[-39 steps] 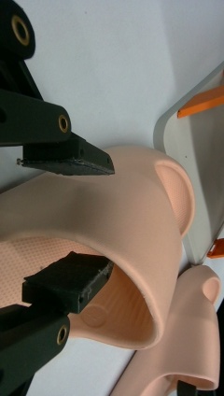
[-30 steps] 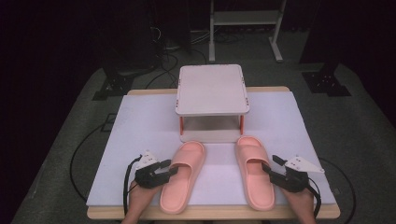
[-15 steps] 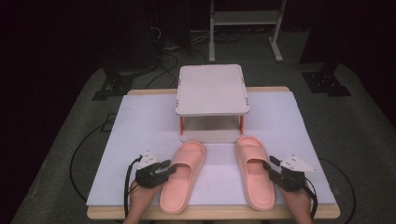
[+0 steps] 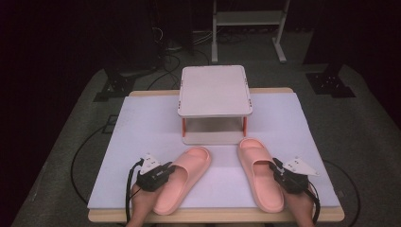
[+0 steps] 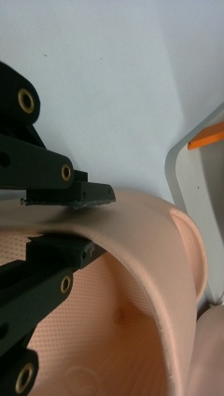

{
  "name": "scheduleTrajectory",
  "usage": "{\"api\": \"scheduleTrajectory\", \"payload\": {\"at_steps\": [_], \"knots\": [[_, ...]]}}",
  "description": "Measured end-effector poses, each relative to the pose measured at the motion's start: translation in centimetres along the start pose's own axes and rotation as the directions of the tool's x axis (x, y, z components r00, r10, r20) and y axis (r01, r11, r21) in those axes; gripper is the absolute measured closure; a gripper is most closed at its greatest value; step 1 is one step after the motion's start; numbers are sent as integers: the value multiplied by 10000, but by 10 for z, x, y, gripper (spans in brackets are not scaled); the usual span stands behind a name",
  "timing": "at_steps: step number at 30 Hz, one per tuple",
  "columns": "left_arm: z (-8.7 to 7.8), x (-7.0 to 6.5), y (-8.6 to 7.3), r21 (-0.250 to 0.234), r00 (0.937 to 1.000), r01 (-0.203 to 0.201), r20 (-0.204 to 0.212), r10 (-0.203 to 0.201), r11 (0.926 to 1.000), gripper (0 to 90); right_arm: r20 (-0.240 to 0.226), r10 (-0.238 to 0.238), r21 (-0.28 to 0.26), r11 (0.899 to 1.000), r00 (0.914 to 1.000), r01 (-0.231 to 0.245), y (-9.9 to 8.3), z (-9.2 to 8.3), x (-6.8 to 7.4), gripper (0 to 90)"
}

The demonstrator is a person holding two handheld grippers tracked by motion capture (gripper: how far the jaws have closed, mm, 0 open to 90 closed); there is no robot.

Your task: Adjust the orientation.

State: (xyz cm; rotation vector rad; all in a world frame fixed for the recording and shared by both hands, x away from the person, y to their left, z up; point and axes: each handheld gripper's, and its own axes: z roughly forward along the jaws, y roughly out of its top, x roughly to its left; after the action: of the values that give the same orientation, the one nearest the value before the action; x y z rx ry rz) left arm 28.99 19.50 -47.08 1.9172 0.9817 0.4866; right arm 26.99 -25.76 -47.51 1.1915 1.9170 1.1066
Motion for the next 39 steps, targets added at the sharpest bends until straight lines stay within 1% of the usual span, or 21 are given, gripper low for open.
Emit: {"api": "scheduleTrajectory", "payload": {"at_steps": [4,6,8,9,11,13,15,19,25,28,29,31,32,34,35,36,39], "knots": [[-1,0,0,-21,10000,58,-48,-59,10000,795,127,-25,9,10000,9999,25,0,0,-1,782],[-1,1,-1,-63,9999,151,-11,-151,9999,800,232,-30,3,10000,9997,29,0,0,0,799],[-1,2,-1,-77,9999,139,3,-139,9999,803,308,-40,19,10000,9995,40,0,0,-1,812],[-1,2,-1,-86,9999,136,6,-136,9999,806,361,84,12,10000,9993,-84,0,0,-4,817],[-1,3,-1,-88,9998,204,0,-204,9998,807,341,137,9,9999,9993,-137,-1,0,-5,826],[-2,3,-1,-106,9998,187,-56,-188,9998,810,381,226,8,9997,9990,-226,-1,-1,-6,833],[-3,4,-1,-137,9998,216,-46,-217,9997,811,403,169,21,9999,9990,-170,-1,-1,-6,834],[-7,6,0,-333,9994,324,-102,-327,9989,814,418,131,23,9999,9990,-132,-1,-2,-6,836],[-13,9,0,-694,9983,551,-128,-561,9961,814,453,189,-188,9997,9988,-181,1,-6,-6,838],[-16,10,1,-850,9979,589,-203,-609,9946,814,477,218,-279,9994,9986,-204,3,-8,-5,838],[-17,10,1,-884,9982,544,-209,-565,9946,814,483,194,-325,9993,9986,-179,3,-9,-5,838],[-19,10,1,-1048,9978,599,-219,-626,9927,815,499,145,-405,9991,9986,-124,4,-11,-3,838],[-20,11,2,-1068,9982,539,-209,-564,9928,815,507,178,-440,9989,9986,-155,4,-12,-2,838],[-21,10,2,-1158,9981,543,-239,-574,9918,815,479,161,-506,9986,9987,-137,5,-13,-2,838],[-21,10,2,-1208,9977,612,-220,-643,9908,815,472,166,-569,9983,9987,-139,6,-13,-1,838],[-22,10,3,-1216,9981,542,-216,-572,9911,815,463,155,-606,9981,9988,-127,6,-13,-1,839],[-24,10,4,-1316,9980,559,-235,-595,9897,815,464,222,-747,9970,9987,-187,8,-15,-1,838]]}}
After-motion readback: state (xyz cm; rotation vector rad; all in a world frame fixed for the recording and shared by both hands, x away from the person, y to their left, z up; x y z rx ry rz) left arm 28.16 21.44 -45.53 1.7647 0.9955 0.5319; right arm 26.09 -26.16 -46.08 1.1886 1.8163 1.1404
